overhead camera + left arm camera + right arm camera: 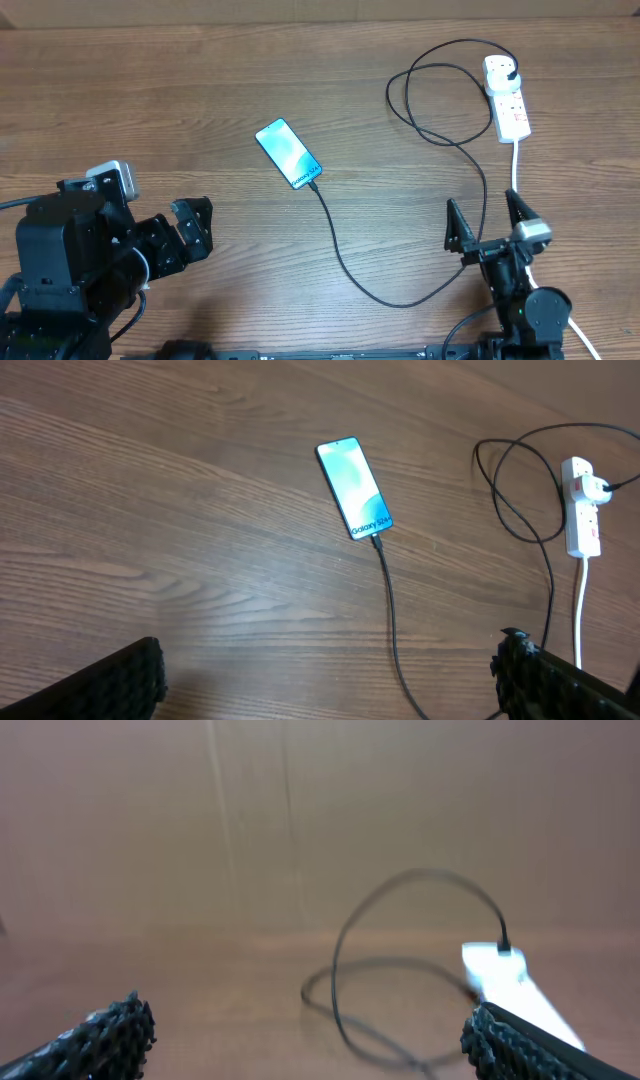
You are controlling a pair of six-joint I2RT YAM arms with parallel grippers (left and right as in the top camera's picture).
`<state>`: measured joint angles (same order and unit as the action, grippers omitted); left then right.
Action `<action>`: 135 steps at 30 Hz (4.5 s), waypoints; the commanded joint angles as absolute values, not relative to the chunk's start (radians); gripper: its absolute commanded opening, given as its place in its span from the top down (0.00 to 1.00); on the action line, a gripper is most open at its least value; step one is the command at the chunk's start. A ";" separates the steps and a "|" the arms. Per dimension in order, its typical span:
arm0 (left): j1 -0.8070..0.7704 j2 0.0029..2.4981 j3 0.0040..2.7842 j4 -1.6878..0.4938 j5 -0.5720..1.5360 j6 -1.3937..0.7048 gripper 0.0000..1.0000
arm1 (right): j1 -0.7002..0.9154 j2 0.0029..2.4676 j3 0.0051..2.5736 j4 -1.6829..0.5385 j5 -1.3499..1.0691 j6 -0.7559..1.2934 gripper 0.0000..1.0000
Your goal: Plug charger to phone and switch on socket
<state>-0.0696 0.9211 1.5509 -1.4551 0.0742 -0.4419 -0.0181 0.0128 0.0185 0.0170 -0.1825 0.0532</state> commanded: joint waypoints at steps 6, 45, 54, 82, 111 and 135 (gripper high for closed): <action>-0.064 0.921 1.553 -1.456 0.074 -0.452 0.01 | -0.012 0.002 0.007 -0.071 -0.154 0.009 0.00; -0.064 0.921 1.553 -1.456 0.074 -0.452 0.00 | -0.012 0.003 0.008 -0.076 -0.116 -0.076 0.00; -0.064 0.921 1.553 -1.456 0.074 -0.452 0.00 | -0.012 0.003 0.008 -0.076 -0.116 -0.076 0.00; -0.068 0.793 1.297 -1.264 0.195 -0.220 0.00 | -0.012 0.003 0.008 -0.076 -0.116 -0.076 0.00; -0.067 0.128 0.273 -0.295 0.265 -0.054 0.00 | -0.012 0.003 0.008 -0.076 -0.116 -0.076 0.00; -0.065 0.003 0.056 -0.090 -0.165 -0.192 0.00 | -0.012 0.003 0.008 -0.076 -0.116 -0.076 0.00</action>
<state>-0.0696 0.0166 0.0723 -0.1028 -0.0845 -0.1852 -0.0177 0.0120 0.0185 -0.0799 -0.1234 -0.0723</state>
